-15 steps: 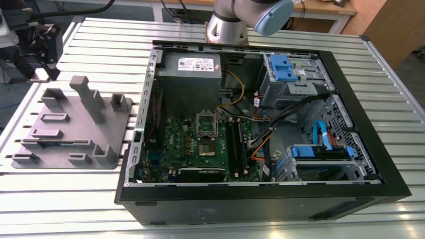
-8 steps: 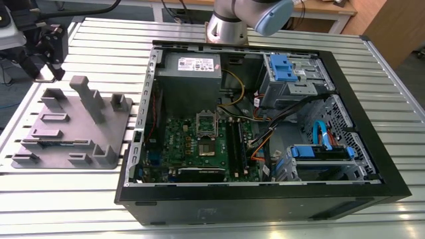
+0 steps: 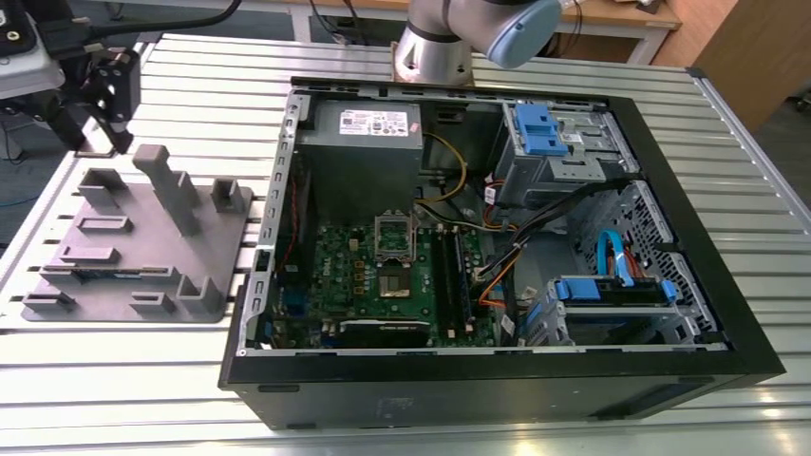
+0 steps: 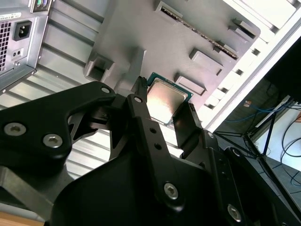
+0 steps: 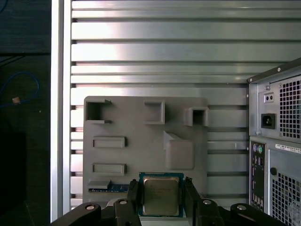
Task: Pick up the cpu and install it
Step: 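Pick up the cpu and move it towards the insertion slot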
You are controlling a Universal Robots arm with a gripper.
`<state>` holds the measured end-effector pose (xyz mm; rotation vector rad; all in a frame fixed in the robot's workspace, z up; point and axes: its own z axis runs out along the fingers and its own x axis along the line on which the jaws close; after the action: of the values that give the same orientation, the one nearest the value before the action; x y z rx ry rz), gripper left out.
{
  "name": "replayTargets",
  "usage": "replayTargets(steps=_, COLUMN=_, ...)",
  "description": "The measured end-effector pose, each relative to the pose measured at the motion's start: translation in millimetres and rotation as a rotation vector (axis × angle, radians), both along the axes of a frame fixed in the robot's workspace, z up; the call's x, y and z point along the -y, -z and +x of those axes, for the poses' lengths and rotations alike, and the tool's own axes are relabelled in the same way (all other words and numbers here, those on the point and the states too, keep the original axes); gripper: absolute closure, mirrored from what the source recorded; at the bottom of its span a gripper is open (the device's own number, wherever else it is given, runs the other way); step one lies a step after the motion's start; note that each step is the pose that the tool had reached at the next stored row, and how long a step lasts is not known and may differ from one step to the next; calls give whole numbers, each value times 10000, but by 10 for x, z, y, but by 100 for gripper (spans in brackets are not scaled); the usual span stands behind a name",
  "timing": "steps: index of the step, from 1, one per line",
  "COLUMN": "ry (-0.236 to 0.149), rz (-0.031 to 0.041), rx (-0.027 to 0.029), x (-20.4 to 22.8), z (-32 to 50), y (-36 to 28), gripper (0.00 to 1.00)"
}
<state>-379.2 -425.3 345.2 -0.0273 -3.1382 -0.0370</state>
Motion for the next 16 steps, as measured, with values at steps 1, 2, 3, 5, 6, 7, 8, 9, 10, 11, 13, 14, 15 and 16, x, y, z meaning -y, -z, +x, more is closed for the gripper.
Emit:
replayTargets(steps=1, ry=0, rz=0, rx=0, x=0, z=9, y=0, gripper=53)
replayTargets(steps=2, ry=1, rz=0, rx=0, x=0, z=17, y=0, gripper=53)
replayTargets(steps=3, ry=1, rz=0, rx=0, x=0, z=24, y=0, gripper=53)
replayTargets(steps=5, ry=0, rz=0, rx=1, x=0, z=37, y=0, gripper=53)
replayTargets(steps=6, ry=1, rz=0, rx=0, x=0, z=41, y=0, gripper=53)
replayTargets(steps=7, ry=1, rz=0, rx=0, x=0, z=43, y=0, gripper=53)
replayTargets(steps=8, ry=1, rz=0, rx=0, x=0, z=43, y=0, gripper=53)
replayTargets(steps=9, ry=1, rz=0, rx=0, x=0, z=43, y=0, gripper=53)
replayTargets(steps=10, ry=1, rz=0, rx=0, x=0, z=44, y=0, gripper=53)
replayTargets(steps=11, ry=0, rz=0, rx=0, x=0, z=44, y=0, gripper=53)
replayTargets(steps=13, ry=1, rz=0, rx=0, x=0, z=44, y=0, gripper=53)
replayTargets(steps=14, ry=1, rz=-2, rx=-2, x=0, z=45, y=-7, gripper=53)
replayTargets(steps=15, ry=1, rz=-2, rx=-3, x=-1, z=45, y=-18, gripper=53)
replayTargets(steps=16, ry=0, rz=-1, rx=-1, x=0, z=45, y=-33, gripper=53)
